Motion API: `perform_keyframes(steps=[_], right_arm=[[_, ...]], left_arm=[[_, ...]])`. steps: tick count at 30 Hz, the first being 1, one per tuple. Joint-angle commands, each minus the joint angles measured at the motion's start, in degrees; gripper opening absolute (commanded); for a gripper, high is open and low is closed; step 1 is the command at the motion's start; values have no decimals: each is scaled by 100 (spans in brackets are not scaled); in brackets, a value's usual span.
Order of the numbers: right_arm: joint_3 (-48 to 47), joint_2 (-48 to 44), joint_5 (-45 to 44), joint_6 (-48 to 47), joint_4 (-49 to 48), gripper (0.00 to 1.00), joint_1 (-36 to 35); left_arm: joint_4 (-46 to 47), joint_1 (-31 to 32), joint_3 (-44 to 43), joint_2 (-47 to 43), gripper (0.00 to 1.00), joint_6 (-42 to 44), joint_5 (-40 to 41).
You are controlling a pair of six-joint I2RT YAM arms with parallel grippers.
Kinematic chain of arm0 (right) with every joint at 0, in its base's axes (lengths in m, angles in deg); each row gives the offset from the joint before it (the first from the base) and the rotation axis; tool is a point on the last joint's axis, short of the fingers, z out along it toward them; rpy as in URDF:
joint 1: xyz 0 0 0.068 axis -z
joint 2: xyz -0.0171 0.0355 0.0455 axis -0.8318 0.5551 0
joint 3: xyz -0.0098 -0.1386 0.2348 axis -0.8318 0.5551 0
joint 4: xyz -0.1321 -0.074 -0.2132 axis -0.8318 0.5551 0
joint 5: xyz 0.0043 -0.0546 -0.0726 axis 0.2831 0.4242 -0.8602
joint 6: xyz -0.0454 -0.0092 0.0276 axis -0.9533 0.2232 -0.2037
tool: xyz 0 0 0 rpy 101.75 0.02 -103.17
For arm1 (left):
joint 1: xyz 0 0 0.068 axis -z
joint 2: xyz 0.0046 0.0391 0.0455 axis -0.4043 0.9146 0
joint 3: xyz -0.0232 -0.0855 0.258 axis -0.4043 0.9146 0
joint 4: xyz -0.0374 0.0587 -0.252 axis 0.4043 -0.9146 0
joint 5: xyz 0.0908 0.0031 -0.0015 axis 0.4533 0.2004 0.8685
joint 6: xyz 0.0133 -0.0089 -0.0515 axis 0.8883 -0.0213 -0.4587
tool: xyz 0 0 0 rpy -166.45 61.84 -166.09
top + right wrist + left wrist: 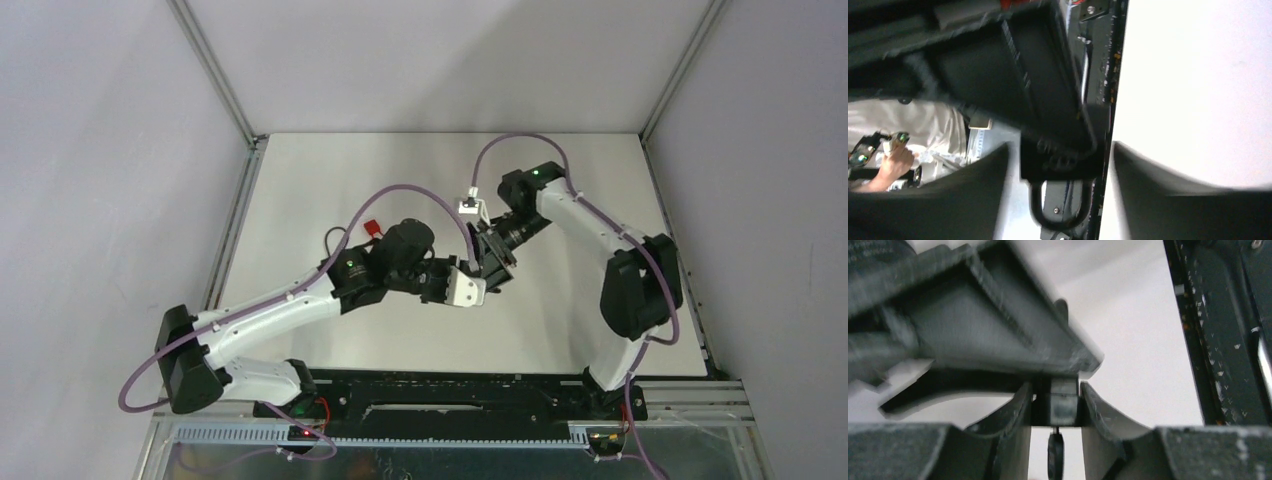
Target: Unlock with the key
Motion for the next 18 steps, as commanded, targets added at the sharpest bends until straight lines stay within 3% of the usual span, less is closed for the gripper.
perform_keyframes(steps=[1, 9, 14, 18], right_arm=[[-230, -778, -152, 387, -211, 98, 358], [-102, -1507, -689, 1098, -1057, 100, 457], [474, -2336, -1458, 2036, -2681, 95, 252], [898, -2736, -1587, 2426, -3564, 90, 191]], left_arm=[[-571, -405, -359, -297, 0, -715, -313], [-532, -899, -479, -378, 0, -1157, -892], [-349, -1371, -582, -250, 0, -1925, -1760], [245, -1660, -474, -218, 0, -2797, -2464]])
